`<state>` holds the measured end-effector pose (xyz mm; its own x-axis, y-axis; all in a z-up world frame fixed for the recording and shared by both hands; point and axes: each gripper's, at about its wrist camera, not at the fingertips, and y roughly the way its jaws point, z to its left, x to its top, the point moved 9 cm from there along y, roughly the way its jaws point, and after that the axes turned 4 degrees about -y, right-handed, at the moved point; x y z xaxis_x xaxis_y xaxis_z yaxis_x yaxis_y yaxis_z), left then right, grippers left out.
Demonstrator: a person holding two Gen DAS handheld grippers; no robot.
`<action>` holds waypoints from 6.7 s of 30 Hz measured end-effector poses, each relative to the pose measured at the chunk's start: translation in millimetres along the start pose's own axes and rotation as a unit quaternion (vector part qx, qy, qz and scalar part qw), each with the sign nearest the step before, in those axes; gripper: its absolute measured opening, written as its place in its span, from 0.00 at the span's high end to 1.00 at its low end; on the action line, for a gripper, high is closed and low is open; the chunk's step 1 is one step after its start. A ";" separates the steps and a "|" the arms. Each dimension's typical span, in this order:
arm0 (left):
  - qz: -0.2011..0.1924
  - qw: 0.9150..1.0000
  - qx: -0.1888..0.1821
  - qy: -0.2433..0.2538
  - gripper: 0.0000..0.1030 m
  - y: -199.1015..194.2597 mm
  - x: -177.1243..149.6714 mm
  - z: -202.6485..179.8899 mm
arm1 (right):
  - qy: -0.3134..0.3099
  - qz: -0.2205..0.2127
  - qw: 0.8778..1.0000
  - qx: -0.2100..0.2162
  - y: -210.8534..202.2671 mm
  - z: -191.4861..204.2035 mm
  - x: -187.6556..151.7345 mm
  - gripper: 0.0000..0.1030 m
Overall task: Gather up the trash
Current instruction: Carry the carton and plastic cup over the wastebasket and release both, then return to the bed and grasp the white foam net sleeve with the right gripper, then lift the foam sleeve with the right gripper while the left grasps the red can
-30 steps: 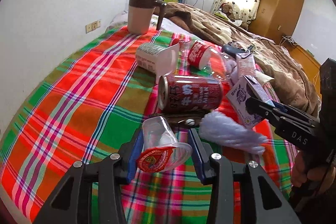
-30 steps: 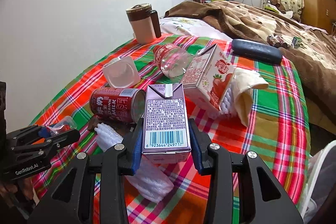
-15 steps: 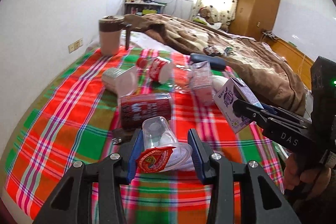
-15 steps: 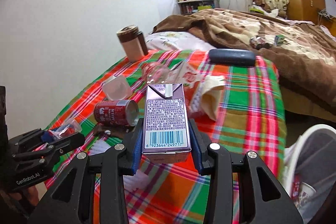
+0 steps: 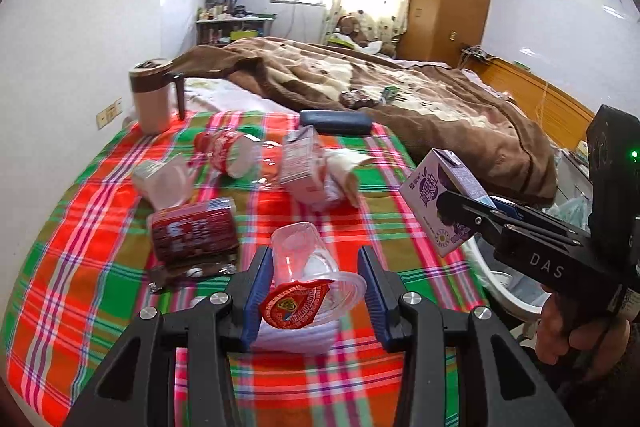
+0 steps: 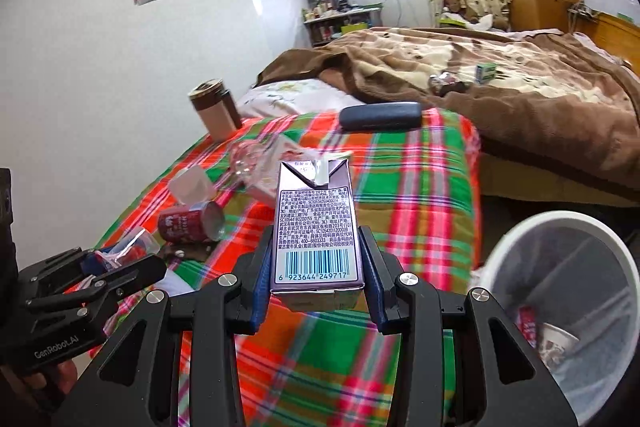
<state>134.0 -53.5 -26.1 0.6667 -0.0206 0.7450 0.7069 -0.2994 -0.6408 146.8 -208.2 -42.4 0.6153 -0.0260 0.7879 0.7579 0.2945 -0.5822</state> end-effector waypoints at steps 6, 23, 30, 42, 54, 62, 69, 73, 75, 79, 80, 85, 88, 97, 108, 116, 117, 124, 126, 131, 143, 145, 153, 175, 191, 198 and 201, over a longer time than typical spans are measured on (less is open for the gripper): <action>0.004 0.999 -0.027 0.023 0.57 9.5 2.1 -38.4 | 0.027 -0.008 0.999 -0.027 -19.0 -33.1 -6.2 0.61; 0.021 0.989 -0.114 0.094 0.57 43.7 3.0 -169.6 | 0.088 -0.016 0.989 -0.121 -62.4 -124.4 -28.3 0.61; 0.035 0.983 -0.129 0.122 0.57 63.7 -1.9 -207.2 | 0.108 -0.004 0.982 -0.156 -68.1 -149.8 -41.2 0.61; 0.071 0.974 -0.159 0.144 0.57 93.2 -18.6 -251.9 | 0.125 0.029 0.972 -0.198 -72.4 -183.8 -65.8 0.61; 0.069 0.978 -0.147 0.134 0.25 92.6 -19.0 -243.7 | 0.134 0.030 0.970 -0.202 -76.2 -188.6 -70.3 0.42; 0.059 0.981 -0.140 0.118 0.25 82.2 -13.0 -225.5 | 0.132 0.025 0.969 -0.207 -75.4 -183.0 -65.1 0.42; 0.045 0.985 -0.129 0.110 0.25 68.9 -8.7 -207.3 | 0.127 0.017 0.972 -0.198 -75.6 -170.7 -60.5 0.42; 0.035 0.987 -0.119 0.103 0.25 59.7 -5.6 -193.8 | 0.119 0.012 0.974 -0.193 -76.0 -161.6 -57.8 0.42; 0.031 0.988 -0.114 0.102 0.25 55.4 -4.4 -185.8 | 0.116 0.011 0.975 -0.190 -75.6 -157.1 -56.4 0.42; 0.019 0.990 -0.100 0.094 0.25 44.8 -1.0 -168.4 | 0.103 0.010 0.977 -0.184 -73.2 -145.2 -52.8 0.42; 0.015 0.991 -0.095 0.095 0.25 42.4 -0.3 -163.9 | 0.100 0.009 0.978 -0.182 -72.4 -141.3 -52.3 0.42; 0.010 0.993 -0.085 0.080 0.25 31.2 1.4 -137.5 | 0.088 0.006 0.982 -0.167 -67.9 -124.6 -48.2 0.42; 0.006 0.995 -0.069 0.072 0.25 26.9 2.8 -119.6 | 0.080 0.006 0.984 -0.157 -62.9 -112.1 -46.1 0.42; -0.006 0.998 -0.029 0.054 0.25 11.4 4.2 -65.3 | 0.052 0.010 0.991 -0.126 -43.3 -72.2 -38.9 0.42; -0.017 1.000 0.021 0.016 0.25 -3.0 8.1 19.3 | -0.001 0.021 0.998 -0.067 -12.6 -6.9 -34.3 0.42; -0.020 0.998 0.053 -0.019 0.25 -6.8 11.3 76.6 | -0.054 0.041 0.997 -0.021 14.6 42.6 -38.0 0.42; -0.019 0.998 0.054 -0.021 0.25 -5.9 11.4 80.2 | -0.064 0.044 0.997 -0.014 17.9 49.4 -38.9 0.42; -0.010 0.997 0.066 -0.033 0.25 2.3 13.8 109.4 | -0.099 0.062 0.993 0.034 39.1 86.9 -43.2 0.42; -0.006 0.997 0.062 -0.034 0.25 5.8 14.9 114.0 | -0.106 0.069 0.990 0.058 44.6 97.4 -44.1 0.42; 0.005 0.997 0.064 -0.040 0.25 15.6 15.7 126.3 | -0.138 0.077 0.984 0.080 53.2 116.6 -48.0 0.42; 0.019 0.998 0.056 -0.031 0.25 39.4 22.8 142.5 | -0.163 0.127 0.973 0.104 68.4 130.0 -64.3 0.42; 0.025 0.998 0.052 -0.026 0.25 45.8 24.4 142.4 | -0.165 0.132 0.972 0.101 68.2 130.1 -67.1 0.49; 0.038 0.998 0.043 -0.007 0.25 70.5 35.9 145.1 | -0.144 0.138 0.976 0.083 61.7 112.9 -68.7 0.75; 0.095 0.992 -0.078 0.041 0.25 80.8 -3.5 52.4 | 0.016 0.083 0.996 -0.016 31.6 25.5 -52.1 0.76; 0.076 0.995 -0.049 0.053 0.25 97.9 20.0 62.1 | 0.026 0.077 0.997 -0.021 33.1 17.4 -52.1 0.76; 0.104 0.992 -0.046 0.049 0.25 122.8 6.1 54.8 | 0.029 0.075 0.996 -0.024 33.3 14.2 -51.7 0.76; 0.110 0.992 -0.037 0.049 0.25 130.4 4.5 52.8 | 0.028 0.075 0.997 -0.023 33.4 14.3 -51.4 0.76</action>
<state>241.6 -42.3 -116.1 0.7741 -0.1845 0.6056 0.5251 -0.3473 -0.7770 137.4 -183.3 -99.5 0.7323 -0.0395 0.6798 0.6653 0.2545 -0.7019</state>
